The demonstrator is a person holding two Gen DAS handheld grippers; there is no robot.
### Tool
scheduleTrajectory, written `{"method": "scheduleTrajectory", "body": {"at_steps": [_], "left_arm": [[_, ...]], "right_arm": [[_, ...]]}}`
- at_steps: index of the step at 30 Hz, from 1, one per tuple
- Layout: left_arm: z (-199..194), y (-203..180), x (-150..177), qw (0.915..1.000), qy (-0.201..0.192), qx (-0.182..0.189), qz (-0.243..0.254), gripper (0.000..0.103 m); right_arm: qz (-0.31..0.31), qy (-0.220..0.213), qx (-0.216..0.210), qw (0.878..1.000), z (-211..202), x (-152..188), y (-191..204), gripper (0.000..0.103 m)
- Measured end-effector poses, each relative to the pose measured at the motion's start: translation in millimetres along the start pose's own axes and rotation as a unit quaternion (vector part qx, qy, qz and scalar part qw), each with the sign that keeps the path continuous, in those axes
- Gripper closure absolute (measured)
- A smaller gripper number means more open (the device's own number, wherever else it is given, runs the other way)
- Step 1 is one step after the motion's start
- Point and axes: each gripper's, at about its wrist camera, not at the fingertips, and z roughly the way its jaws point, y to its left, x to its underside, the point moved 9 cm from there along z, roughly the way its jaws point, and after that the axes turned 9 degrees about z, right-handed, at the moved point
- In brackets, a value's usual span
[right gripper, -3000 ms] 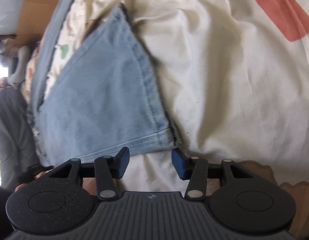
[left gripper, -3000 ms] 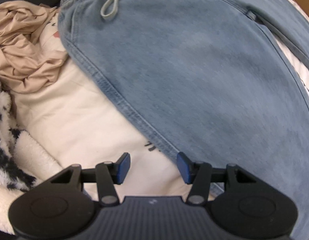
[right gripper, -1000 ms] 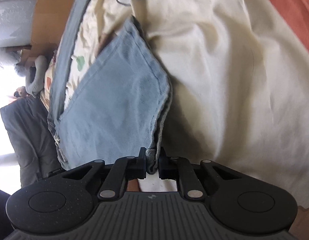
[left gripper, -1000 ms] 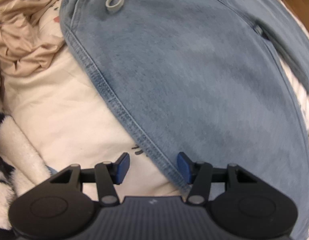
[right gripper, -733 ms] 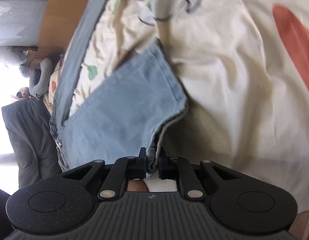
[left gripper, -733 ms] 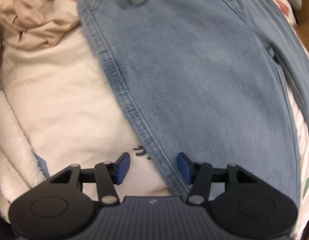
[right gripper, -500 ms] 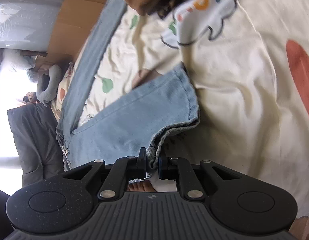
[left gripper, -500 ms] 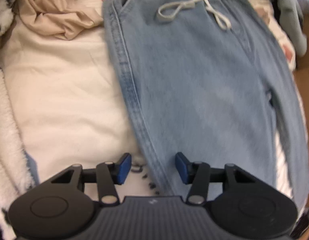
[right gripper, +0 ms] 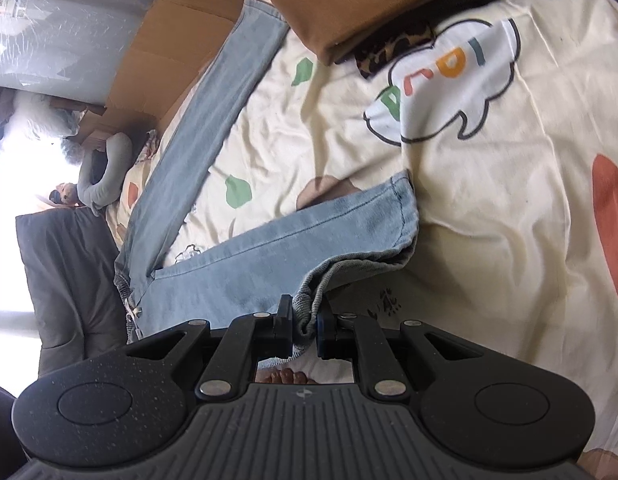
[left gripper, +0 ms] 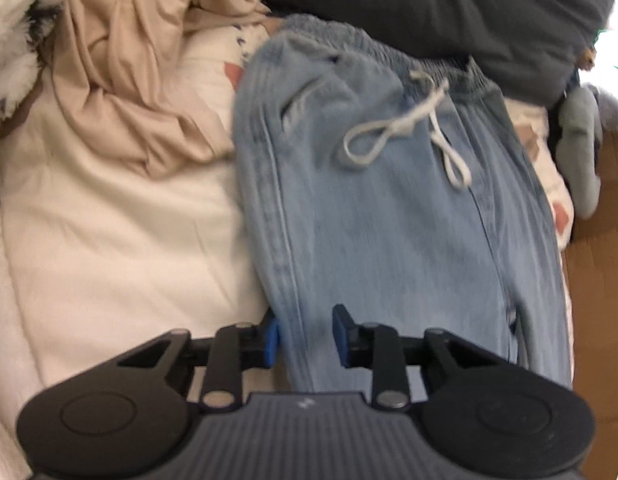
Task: Fold clothes
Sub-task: 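Grasp the jeans waistband edge with the left gripper while the right holds the hem, then lift the jeans with both grippers and carry them toward the cardboard box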
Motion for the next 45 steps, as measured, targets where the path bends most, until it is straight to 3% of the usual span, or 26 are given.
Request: {"method": "scheduleTrajectory", "body": {"at_steps": [3, 5, 7, 12, 26, 39, 45], "left_arm": [[1.4, 2.2, -5.3, 0.9999, -0.009, -0.001, -0.005, 0.077], [28.0, 8.3, -13.9, 0.9999, -0.012, -0.002, -0.008, 0.079], [28.8, 10.0, -20.4, 0.9999, -0.011, -0.002, -0.006, 0.088], [48.0, -4.0, -47.5, 1.0000, -0.005, 0.005, 0.002, 0.097], [38.9, -89.9, -91.2, 0.9964, -0.008, 0.017, 0.082, 0.099], [26.5, -134.9, -96.0, 0.9938, -0.004, -0.016, 0.110, 0.100], [17.7, -153.7, -102.0, 0.9882, 0.005, -0.043, 0.147, 0.100]], "right_arm": [[0.000, -0.005, 0.001, 1.000, -2.3, -1.5, 4.5, 0.094], [0.011, -0.010, -0.005, 1.000, -4.8, -3.5, 8.3, 0.094], [0.012, -0.014, -0.012, 1.000, -7.5, -5.6, 15.5, 0.094], [0.001, -0.019, -0.008, 1.000, -12.2, -12.9, 29.1, 0.094], [-0.009, -0.067, -0.022, 0.997, -23.3, -46.4, 71.7, 0.094], [-0.002, -0.076, -0.027, 0.997, -14.6, -81.9, 89.3, 0.094], [0.007, -0.066, -0.044, 0.997, 4.2, -106.0, 89.5, 0.094]]}}
